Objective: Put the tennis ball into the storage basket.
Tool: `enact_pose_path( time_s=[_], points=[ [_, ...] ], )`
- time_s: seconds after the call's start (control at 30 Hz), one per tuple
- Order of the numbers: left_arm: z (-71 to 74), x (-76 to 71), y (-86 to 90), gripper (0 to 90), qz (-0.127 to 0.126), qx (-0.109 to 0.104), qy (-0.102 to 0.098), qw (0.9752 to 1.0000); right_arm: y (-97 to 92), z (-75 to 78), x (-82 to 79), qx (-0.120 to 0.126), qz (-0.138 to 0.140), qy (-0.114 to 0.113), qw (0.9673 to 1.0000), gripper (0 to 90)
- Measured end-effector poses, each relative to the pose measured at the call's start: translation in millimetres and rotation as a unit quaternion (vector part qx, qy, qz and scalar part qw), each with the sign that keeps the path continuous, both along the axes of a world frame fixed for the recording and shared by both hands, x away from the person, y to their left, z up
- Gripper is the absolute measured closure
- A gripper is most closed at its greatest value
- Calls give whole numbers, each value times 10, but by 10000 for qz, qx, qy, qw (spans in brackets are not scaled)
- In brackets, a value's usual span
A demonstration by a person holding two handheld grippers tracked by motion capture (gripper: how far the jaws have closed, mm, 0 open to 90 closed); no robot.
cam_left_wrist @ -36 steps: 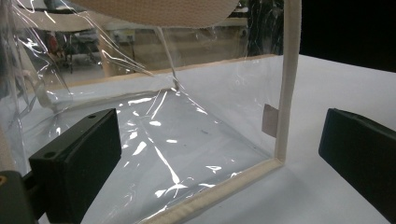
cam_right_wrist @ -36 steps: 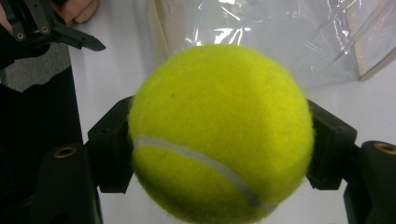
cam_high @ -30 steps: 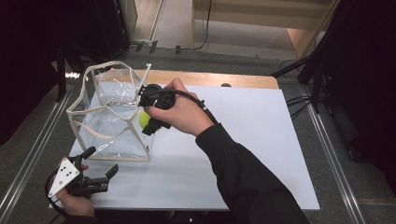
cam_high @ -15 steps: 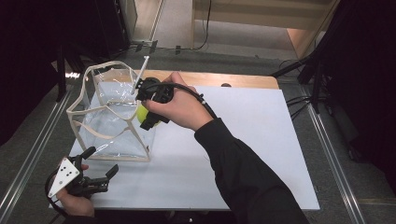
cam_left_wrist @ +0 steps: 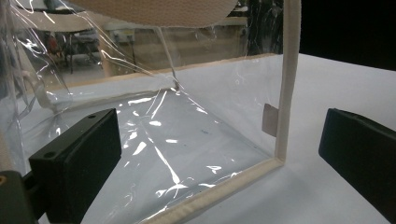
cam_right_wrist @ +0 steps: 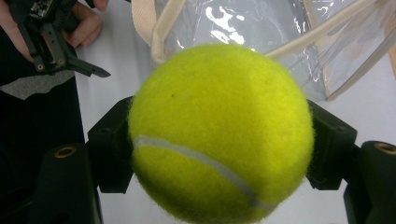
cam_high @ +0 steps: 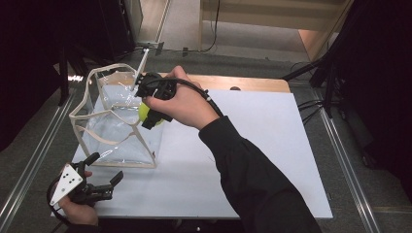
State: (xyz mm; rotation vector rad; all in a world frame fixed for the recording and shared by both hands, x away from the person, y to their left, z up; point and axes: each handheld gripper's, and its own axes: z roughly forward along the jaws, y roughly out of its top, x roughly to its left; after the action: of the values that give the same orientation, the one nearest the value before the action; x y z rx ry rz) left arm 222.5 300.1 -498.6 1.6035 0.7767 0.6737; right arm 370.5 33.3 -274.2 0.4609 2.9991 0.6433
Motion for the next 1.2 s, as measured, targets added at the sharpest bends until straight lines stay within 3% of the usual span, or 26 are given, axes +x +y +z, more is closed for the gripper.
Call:
enact_pose_path(
  time_s=[1.2],
  points=[
    [0, -2, 5, 0, -25, 1, 32, 10000, 439, 215, 151, 74, 101, -84, 9999, 238]
  ],
)
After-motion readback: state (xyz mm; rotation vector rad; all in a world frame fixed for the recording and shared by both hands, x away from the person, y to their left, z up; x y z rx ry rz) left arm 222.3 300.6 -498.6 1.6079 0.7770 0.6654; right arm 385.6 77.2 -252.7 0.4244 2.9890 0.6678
